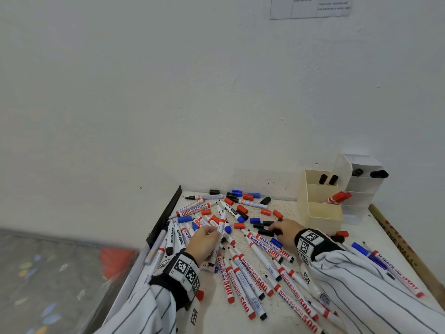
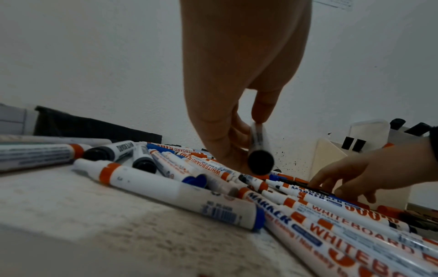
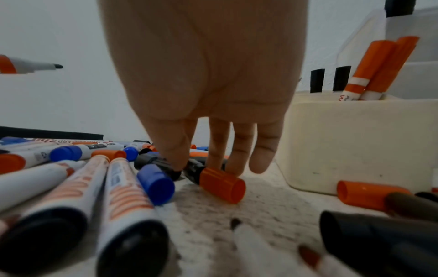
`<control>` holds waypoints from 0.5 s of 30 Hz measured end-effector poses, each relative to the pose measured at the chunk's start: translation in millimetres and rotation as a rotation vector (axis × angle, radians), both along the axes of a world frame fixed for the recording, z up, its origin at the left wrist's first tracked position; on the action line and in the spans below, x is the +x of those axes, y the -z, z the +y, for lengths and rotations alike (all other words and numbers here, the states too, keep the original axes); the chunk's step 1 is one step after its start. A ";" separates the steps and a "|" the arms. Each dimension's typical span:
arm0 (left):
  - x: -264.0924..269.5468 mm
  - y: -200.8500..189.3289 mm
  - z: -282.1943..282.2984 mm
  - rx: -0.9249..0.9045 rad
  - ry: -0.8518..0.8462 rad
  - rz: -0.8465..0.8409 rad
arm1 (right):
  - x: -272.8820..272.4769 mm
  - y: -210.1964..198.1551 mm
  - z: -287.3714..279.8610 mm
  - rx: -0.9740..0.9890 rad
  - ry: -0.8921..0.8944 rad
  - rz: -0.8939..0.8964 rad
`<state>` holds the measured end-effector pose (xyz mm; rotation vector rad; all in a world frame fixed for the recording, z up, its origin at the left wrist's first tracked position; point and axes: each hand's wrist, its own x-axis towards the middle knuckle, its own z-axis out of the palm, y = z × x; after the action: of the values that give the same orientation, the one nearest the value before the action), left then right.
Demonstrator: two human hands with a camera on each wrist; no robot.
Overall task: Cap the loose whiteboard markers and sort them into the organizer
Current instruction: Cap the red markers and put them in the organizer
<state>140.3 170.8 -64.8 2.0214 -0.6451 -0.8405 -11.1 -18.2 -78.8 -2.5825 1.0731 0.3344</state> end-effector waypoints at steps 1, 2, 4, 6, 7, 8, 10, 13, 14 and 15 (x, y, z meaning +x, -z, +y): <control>0.5 0.9 1.1 0.007 -0.002 0.006 | -0.5 2.1 -0.7 -0.014 0.013 -0.012; 0.8 2.0 2.1 0.007 -0.001 0.005 | -1.1 3.8 -1.8 -0.029 0.034 -0.037; 1.2 4.7 3.4 0.008 -0.005 0.016 | -1.4 4.6 -4.6 -0.063 0.069 -0.088; 1.0 6.5 4.0 0.002 0.007 0.009 | -0.4 -1.4 -6.4 -0.101 0.103 -0.160; 1.2 7.5 3.7 -0.009 0.018 0.003 | 0.8 -6.1 -6.8 -0.104 0.127 -0.233; 1.0 8.1 3.0 -0.020 0.035 -0.004 | 2.1 -11.0 -6.6 -0.090 0.147 -0.329; -0.6 8.5 1.3 -0.033 0.074 0.001 | 5.4 -22.2 -3.3 -0.037 0.149 -0.500; -2.6 8.9 -0.6 -0.051 0.118 0.016 | 13.8 -36.5 7.0 0.018 0.094 -0.637; -2.8 8.8 -1.0 -0.056 0.128 0.023 | 16.5 -39.7 11.5 0.051 0.081 -0.676; -3.3 8.5 -1.6 -0.061 0.138 0.027 | 19.3 -42.2 16.1 0.105 0.071 -0.705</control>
<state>137.0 169.2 -73.4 1.9247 -0.7927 -0.9169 8.2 -2.1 -36.6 -2.2642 0.8404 -0.4924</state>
